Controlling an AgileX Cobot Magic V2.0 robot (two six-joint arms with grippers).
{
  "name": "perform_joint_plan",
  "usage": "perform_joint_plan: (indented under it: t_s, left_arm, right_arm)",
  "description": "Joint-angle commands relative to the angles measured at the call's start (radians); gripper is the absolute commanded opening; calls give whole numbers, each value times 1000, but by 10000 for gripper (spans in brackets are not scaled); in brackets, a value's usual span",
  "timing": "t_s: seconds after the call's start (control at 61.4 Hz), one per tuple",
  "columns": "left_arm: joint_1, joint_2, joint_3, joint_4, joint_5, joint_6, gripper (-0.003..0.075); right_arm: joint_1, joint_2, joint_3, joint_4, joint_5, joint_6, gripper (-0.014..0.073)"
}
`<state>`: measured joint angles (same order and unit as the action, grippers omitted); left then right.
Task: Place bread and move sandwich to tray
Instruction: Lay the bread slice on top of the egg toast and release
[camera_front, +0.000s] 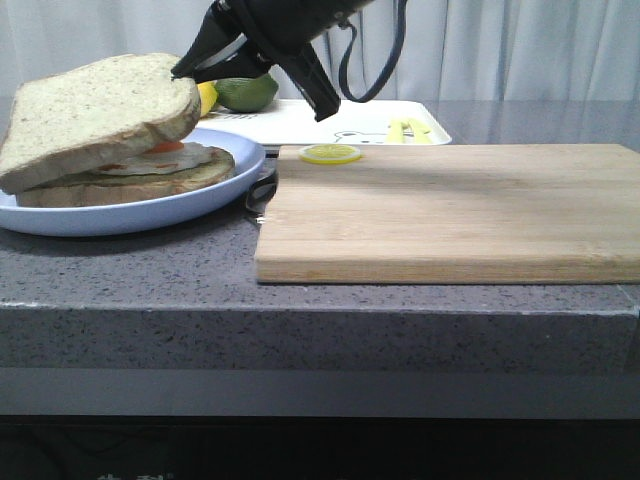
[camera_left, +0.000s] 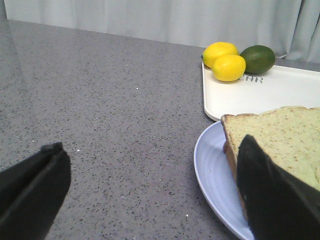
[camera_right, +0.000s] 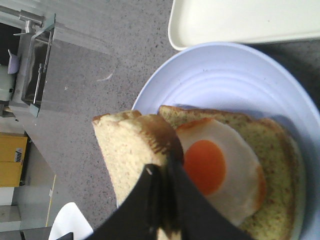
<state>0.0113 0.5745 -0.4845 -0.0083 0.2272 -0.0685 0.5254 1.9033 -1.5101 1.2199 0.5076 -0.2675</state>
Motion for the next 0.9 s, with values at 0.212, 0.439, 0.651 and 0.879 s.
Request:
perform_joint_plan:
  t_s: [0.212,0.439,0.651,0.879]
  left_arm:
    - [-2,6,-38,0,-77,-11,659]
    - [-2,6,-38,0,-77,-11,659]
    - [-2,6,-38,0,-77,-11,659]
    - [-2,6,-38,0,-77,-11,659]
  right_arm:
    - [-34,-52,-30,7,9,-6,-54]
    - [-41,-52,-30,-16,66,-6,135]
    - [-43,-52,-30,-19,106,-6,300]
    - [-68,-69,-30,-19,127,-6,403]
